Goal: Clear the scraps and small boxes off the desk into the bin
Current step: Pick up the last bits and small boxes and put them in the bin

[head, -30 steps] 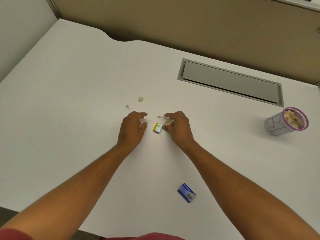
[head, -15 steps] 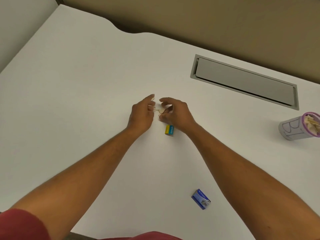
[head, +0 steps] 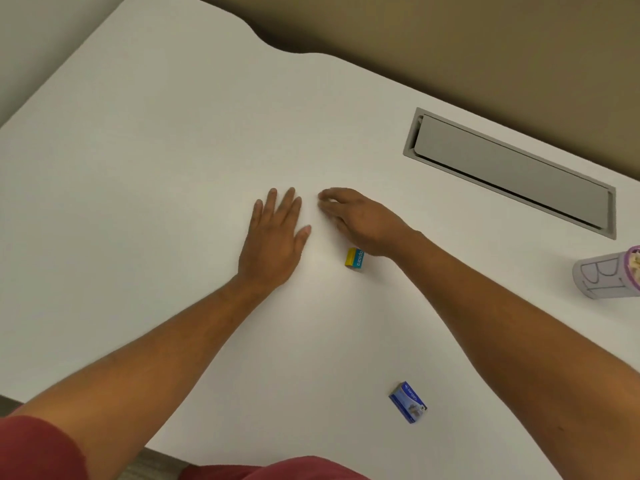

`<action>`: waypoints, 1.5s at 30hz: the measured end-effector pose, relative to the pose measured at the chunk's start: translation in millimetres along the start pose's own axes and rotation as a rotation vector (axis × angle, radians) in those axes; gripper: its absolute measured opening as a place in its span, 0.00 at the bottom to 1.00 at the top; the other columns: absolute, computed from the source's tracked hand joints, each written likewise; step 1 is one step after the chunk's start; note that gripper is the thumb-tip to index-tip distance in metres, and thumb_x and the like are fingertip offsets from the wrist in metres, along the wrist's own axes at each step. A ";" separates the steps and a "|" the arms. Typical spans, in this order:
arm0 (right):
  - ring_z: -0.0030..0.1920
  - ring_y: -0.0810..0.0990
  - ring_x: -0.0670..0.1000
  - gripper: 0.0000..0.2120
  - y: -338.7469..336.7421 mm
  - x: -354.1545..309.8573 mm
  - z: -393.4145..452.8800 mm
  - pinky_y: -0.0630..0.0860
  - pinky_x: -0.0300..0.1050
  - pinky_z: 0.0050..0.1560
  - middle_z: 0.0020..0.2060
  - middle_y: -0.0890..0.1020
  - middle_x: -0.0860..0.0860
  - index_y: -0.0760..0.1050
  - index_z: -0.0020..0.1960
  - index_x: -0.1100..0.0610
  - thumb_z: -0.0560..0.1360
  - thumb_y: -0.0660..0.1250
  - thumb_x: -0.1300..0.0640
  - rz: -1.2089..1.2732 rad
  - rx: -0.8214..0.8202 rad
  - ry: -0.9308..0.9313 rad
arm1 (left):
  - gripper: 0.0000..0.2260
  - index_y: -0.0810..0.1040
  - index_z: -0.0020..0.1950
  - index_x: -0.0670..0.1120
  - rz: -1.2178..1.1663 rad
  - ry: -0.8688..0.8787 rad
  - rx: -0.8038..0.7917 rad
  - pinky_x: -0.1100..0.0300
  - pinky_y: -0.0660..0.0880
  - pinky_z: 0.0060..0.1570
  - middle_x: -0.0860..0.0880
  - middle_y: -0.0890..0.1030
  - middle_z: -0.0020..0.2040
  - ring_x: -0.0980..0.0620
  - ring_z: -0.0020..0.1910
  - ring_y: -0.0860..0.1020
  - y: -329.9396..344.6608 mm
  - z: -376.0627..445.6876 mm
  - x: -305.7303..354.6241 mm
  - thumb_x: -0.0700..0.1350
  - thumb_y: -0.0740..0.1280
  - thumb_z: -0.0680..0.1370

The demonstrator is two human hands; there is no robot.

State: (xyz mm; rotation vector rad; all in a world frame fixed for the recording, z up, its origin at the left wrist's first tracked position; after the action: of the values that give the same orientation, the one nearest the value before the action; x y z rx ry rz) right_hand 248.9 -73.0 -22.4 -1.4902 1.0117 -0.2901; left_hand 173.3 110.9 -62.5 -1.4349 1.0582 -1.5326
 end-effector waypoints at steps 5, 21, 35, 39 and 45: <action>0.73 0.71 0.52 0.18 -17.2 11.5 -27.5 0.70 0.51 0.72 0.73 0.72 0.49 0.73 0.73 0.53 0.85 0.57 0.60 0.058 0.053 -0.014 | 0.30 0.56 0.85 0.48 0.165 0.080 -0.021 0.38 0.49 0.82 0.50 0.57 0.86 0.43 0.85 0.52 5.8 -2.9 4.3 0.62 0.47 0.86; 0.64 0.74 0.59 0.20 8.3 -13.6 -28.9 0.80 0.55 0.55 0.67 0.76 0.56 0.75 0.69 0.58 0.78 0.69 0.64 -0.278 0.099 0.016 | 0.33 0.58 0.84 0.44 0.151 0.051 -0.030 0.38 0.49 0.83 0.48 0.57 0.86 0.44 0.85 0.52 3.9 -2.5 5.8 0.62 0.48 0.85; 0.43 0.86 0.48 0.06 1.1 15.5 -25.5 0.82 0.43 0.49 0.41 0.89 0.49 0.88 0.45 0.56 0.70 0.74 0.59 0.597 0.524 0.706 | 0.24 0.74 0.75 0.42 -0.083 0.092 0.120 0.44 0.60 0.79 0.44 0.75 0.74 0.42 0.75 0.72 -2.2 -8.7 5.5 0.54 0.62 0.83; 0.44 0.85 0.52 0.09 8.5 22.8 -67.2 0.82 0.43 0.53 0.44 0.88 0.54 0.87 0.47 0.61 0.68 0.80 0.64 1.372 0.679 0.888 | 0.18 0.81 0.68 0.46 -0.166 0.045 0.146 0.49 0.70 0.62 0.46 0.81 0.60 0.42 0.61 0.78 -4.6 -21.6 25.6 0.51 0.64 0.81; 0.46 0.87 0.52 0.09 11.1 4.6 -133.6 0.84 0.41 0.53 0.46 0.87 0.57 0.81 0.54 0.69 0.74 0.72 0.72 1.892 0.834 0.836 | 0.26 0.76 0.73 0.42 -0.231 0.048 -0.024 0.49 0.74 0.62 0.45 0.78 0.62 0.44 0.61 0.76 4.3 -32.6 79.7 0.59 0.66 0.82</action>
State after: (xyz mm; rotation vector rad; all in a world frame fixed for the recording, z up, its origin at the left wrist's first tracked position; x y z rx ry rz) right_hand 153.6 -165.7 -4.8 0.7412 2.1135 0.1154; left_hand 135.3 37.3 -38.6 -1.5884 0.9675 -1.7294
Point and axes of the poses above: each hand's wrist, its own z-axis towards the middle knuckle, its own y-axis out of the palm, x = y × z, the point moved 3 cm from there along z, towards the middle knuckle
